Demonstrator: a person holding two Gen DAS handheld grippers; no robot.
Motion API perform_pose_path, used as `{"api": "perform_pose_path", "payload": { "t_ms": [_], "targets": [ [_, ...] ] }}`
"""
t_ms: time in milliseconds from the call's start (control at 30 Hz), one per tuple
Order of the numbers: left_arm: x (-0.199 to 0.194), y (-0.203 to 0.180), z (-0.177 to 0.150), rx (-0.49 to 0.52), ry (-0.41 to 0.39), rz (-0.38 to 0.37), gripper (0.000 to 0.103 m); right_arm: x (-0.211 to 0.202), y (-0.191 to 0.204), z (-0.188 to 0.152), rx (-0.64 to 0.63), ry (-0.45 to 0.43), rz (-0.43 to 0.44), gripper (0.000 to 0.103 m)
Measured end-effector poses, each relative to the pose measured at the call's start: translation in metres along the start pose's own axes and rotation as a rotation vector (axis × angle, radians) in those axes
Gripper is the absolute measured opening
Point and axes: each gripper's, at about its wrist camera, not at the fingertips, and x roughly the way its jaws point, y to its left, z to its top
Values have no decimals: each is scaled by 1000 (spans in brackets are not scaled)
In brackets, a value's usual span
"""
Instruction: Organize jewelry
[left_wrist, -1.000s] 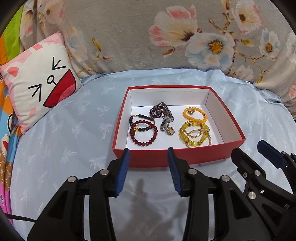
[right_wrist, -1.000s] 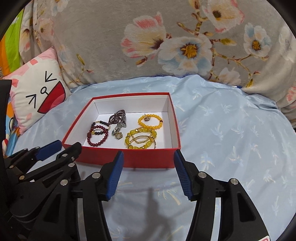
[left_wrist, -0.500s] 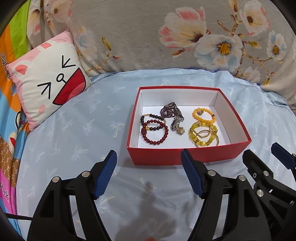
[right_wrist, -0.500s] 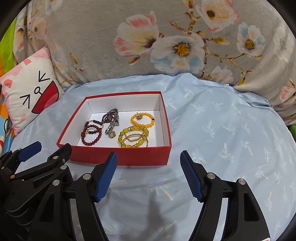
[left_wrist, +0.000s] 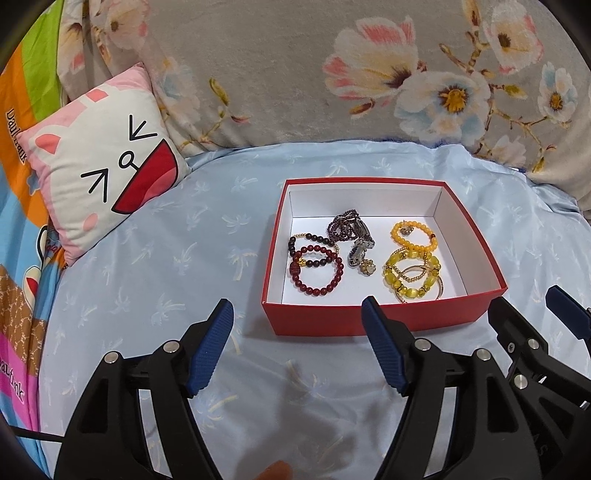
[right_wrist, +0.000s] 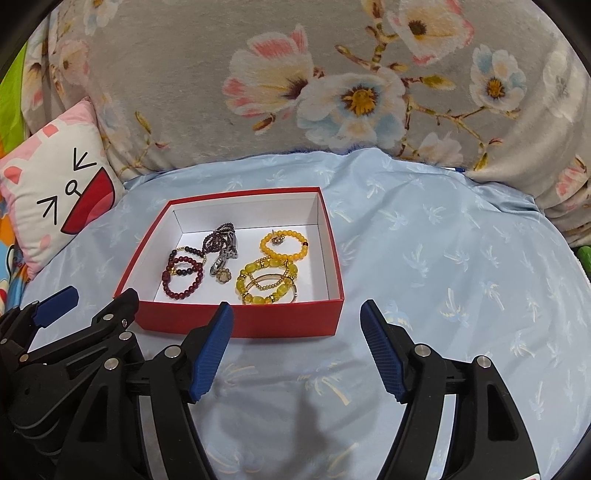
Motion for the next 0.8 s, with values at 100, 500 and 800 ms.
{"api": "perform_pose_path", "payload": {
  "t_ms": [100,500,800],
  "targets": [
    [2,-1,0,2,2,3,68,2,-1,0,6,3,1,69],
    [6,-2,0,-1,6,2,68,4,-2,1,3,4,-1,69],
    [8,-2,0,0,10,3,68,4,-2,-1,6,5,-2,69]
  ]
}}
